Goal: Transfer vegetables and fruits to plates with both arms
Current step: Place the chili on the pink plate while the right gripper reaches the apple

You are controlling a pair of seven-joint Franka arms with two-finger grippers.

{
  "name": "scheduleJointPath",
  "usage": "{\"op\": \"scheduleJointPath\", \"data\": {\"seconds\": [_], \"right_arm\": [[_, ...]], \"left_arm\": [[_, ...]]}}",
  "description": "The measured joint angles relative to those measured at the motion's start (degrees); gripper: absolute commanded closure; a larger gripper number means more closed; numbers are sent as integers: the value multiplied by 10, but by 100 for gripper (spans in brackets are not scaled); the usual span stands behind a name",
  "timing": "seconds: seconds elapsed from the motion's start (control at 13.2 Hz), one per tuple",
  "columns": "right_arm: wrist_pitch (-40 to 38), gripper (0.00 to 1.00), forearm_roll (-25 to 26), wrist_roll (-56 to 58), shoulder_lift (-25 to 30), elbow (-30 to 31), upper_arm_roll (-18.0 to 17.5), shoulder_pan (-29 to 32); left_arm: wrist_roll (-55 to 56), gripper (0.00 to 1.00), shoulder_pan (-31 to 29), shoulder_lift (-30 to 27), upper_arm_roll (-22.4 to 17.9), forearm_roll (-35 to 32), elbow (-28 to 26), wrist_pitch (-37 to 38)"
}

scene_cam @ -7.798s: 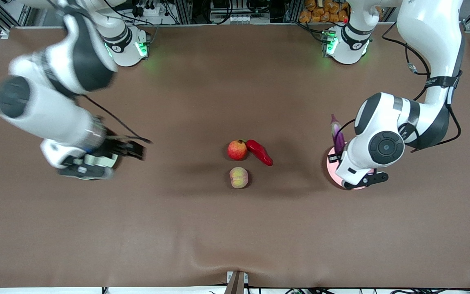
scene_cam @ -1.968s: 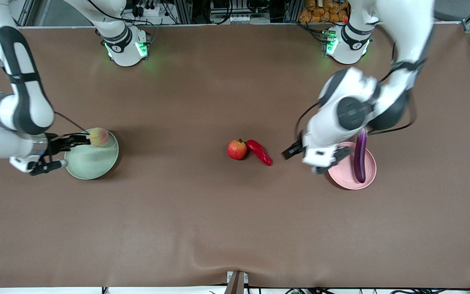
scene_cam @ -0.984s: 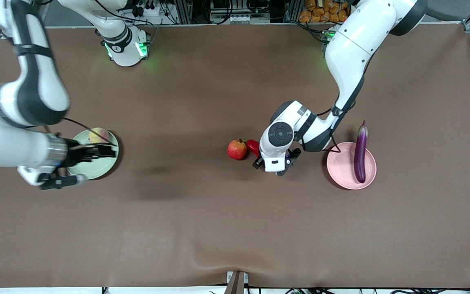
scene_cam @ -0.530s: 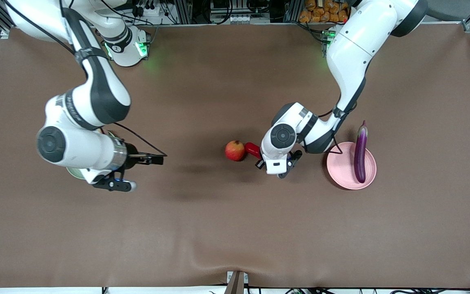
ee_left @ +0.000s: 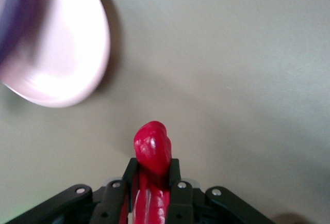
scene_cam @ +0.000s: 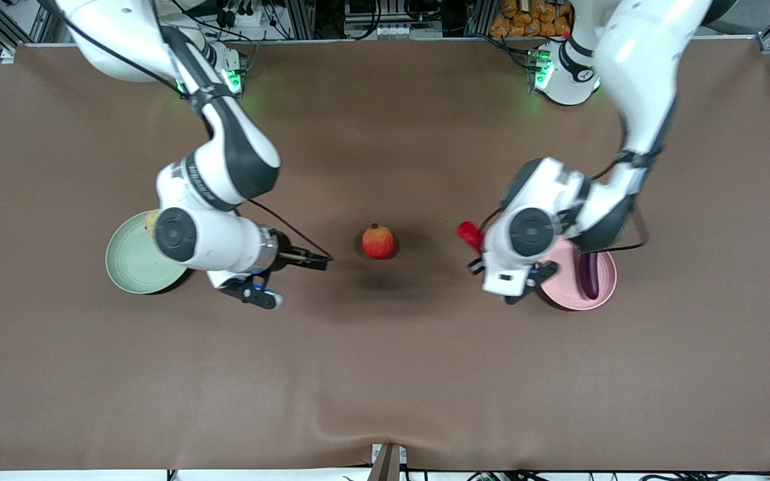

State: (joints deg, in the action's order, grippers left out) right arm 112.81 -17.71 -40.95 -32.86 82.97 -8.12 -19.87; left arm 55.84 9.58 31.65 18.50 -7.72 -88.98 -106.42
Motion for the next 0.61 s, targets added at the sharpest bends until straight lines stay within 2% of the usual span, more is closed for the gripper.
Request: {"op": "scheduleJointPath", "data": {"seconds": [0.15, 0.3, 0.61], "right_arm": [[41, 0, 0, -57, -16, 0, 0, -32], [59, 0, 0, -82, -29, 0, 0, -50], [96, 0, -1, -109, -44, -1, 0, -73]], "left_arm": [[-156, 100, -53, -27, 0, 0, -5, 30], [-270, 100, -98, -30, -1, -1, -23, 31], [-390, 100, -163, -25, -1, -3, -80, -37]]}}
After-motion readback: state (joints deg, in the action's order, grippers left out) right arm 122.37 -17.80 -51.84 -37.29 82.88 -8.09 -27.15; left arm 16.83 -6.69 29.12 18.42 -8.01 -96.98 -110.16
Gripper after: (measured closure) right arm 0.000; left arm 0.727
